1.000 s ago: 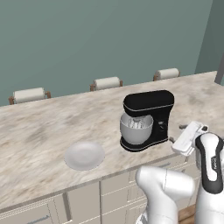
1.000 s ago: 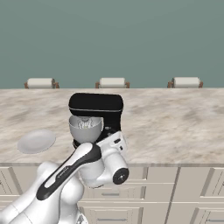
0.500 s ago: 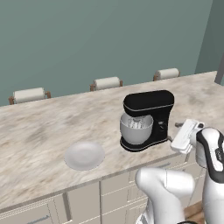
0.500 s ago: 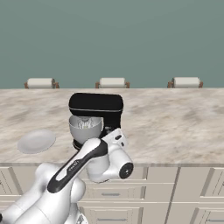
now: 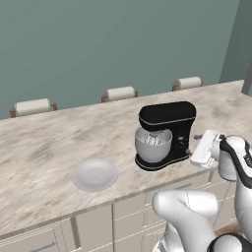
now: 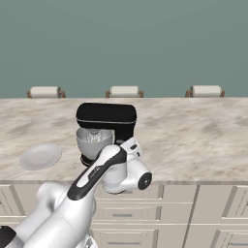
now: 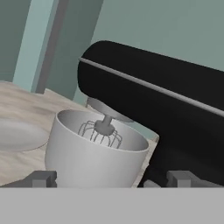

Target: Add butter and sugar cubes to the stand mixer bowl and then turn on the stand mixer to begin making frosting.

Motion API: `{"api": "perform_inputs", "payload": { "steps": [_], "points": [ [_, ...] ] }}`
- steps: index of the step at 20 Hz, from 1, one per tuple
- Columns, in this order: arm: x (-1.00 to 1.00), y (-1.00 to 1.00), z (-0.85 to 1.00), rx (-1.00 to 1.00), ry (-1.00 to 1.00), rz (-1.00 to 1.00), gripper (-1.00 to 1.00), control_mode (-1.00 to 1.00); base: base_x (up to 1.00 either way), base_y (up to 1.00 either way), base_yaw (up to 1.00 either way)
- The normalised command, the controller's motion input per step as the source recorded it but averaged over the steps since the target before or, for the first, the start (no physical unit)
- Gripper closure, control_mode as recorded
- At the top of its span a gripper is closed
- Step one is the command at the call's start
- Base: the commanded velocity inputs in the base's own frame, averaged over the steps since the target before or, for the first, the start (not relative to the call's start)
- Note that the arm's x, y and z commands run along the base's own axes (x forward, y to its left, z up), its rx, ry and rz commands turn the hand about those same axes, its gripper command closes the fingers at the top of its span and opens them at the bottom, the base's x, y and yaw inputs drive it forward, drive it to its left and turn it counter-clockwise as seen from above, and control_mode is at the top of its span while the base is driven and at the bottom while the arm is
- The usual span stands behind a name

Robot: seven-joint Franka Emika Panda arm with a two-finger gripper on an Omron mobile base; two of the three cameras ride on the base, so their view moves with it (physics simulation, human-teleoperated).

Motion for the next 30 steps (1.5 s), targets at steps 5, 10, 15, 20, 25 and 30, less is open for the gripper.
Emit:
{"api": "perform_inputs", "payload": {
  "steps": [5, 10, 15, 20, 25, 30],
  "points": [
    [0.15, 0.0, -0.15, 0.0, 0.0, 0.0, -1.0, -1.0, 0.0, 0.0, 0.0],
    [0.13, -0.05, -0.23, 0.0, 0.0, 0.0, -1.0, -1.0, 0.0, 0.0, 0.0],
    [0.19, -0.07, -0.19, 0.0, 0.0, 0.0, -1.0, -1.0, 0.0, 0.0, 0.0],
    [0.23, -0.09, -0.15, 0.0, 0.0, 0.0, -1.0, -1.0, 0.0, 0.0, 0.0],
    [0.23, -0.1, -0.15, 0.0, 0.0, 0.0, -1.0, -1.0, 0.0, 0.0, 0.0],
    [0.21, -0.03, -0.1, 0.0, 0.0, 0.0, -1.0, -1.0, 0.0, 0.0, 0.0]
  ]
}}
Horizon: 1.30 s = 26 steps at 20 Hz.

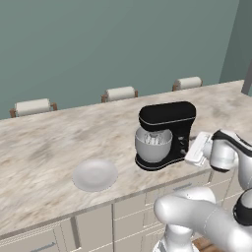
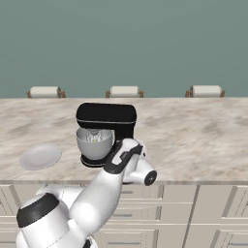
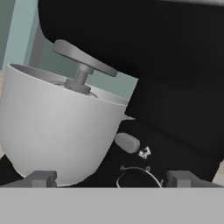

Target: Add butter and sugar cubes to the stand mixer bowl and then turn on the stand mixer to begin making frosting.

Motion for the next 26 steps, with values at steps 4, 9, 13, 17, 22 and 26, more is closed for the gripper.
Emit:
{"api": "perform_inputs", "payload": {
  "steps": [4, 9, 13, 17, 22, 26],
  "points": [
    [0.21, 0.0, -0.09, 0.0, 0.0, -0.01, -1.0, -1.0, 0.0, 0.0, 0.0],
    [0.21, 0.0, -0.13, 0.0, 0.0, -0.02, -1.0, -1.0, 0.0, 0.0, 0.0],
    [0.16, 0.0, -0.16, 0.0, 0.0, -0.04, -1.0, -1.0, 0.0, 0.0, 0.0],
    [0.06, 0.0, -0.25, 0.0, 0.0, -0.1, -1.0, -1.0, 0.0, 0.0, 0.0],
    [0.01, 0.07, -0.36, -0.01, 0.0, -0.19, -1.0, -1.0, 0.0, 0.0, 0.0],
    [0.0, 0.09, -0.5, -0.02, 0.0, -0.24, -1.0, -1.0, 0.0, 0.0, 0.0]
  ]
}}
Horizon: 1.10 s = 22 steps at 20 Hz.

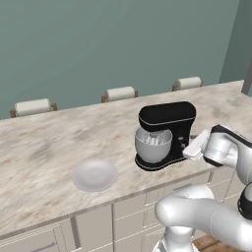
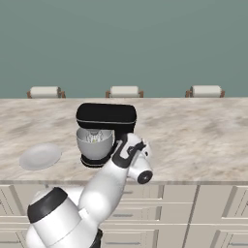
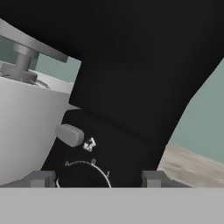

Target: Add butter and sugar cubes to the stand mixer bowl and then turn on the stand mixer to begin making frosting.

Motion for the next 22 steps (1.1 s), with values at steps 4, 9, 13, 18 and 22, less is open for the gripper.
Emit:
{"api": "perform_inputs", "payload": {
  "steps": [4, 9, 13, 18, 22],
  "points": [
    [0.0, 0.07, -0.53, -0.04, 0.0, -0.18, -1.0, -1.0, 0.0, 0.0, 0.0],
    [0.0, 0.13, -0.66, 0.0, 0.03, -0.08, -1.0, -1.0, 0.0, 0.0, 0.0],
    [-0.13, 0.2, -0.8, 0.0, 0.0, 0.0, -1.0, -1.0, 0.0, 0.0, 0.0],
    [-0.03, 0.55, -0.85, -0.03, 0.0, 0.0, -1.0, -1.0, 0.0, 0.0, 0.0],
    [0.18, 0.7, -0.62, -0.04, 0.0, -0.02, 1.0, -1.0, 0.0, 0.0, 0.0]
  ]
}}
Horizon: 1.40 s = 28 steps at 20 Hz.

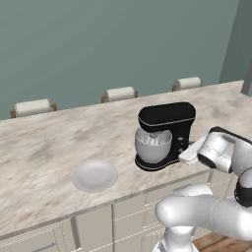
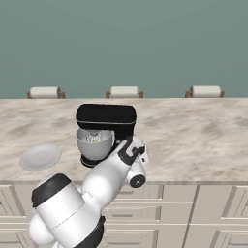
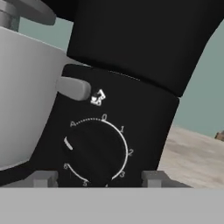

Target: Add butter and sugar cubes to the stand mixer bowl and then turn on the stand mixer to begin making frosting.

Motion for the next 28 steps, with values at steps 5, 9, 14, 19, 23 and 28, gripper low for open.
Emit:
{"api": "perform_inputs", "payload": {
  "steps": [5, 9, 14, 19, 23, 28],
  "points": [
    [0.32, 0.51, -0.24, -0.01, -0.02, -0.08, 1.0, -1.0, 0.0, 0.0, 0.0],
    [-0.03, 0.46, 0.25, 0.03, -0.01, -0.17, 1.0, -1.0, 0.0, 0.0, 0.0],
    [-0.02, 0.2, 0.63, 0.17, 0.0, -0.15, 1.0, -1.0, 0.0, 0.0, 0.0],
    [0.08, 0.0, 0.61, 0.28, 0.01, 0.0, 1.0, -1.0, 0.0, 0.0, 0.0],
    [0.46, 0.0, 0.13, 0.29, 0.19, 0.07, 1.0, -1.0, 0.0, 0.0, 0.0],
    [0.81, -0.57, -0.5, 0.31, 0.44, 0.01, 1.0, -1.0, 0.0, 0.0, 0.0]
  ]
}}
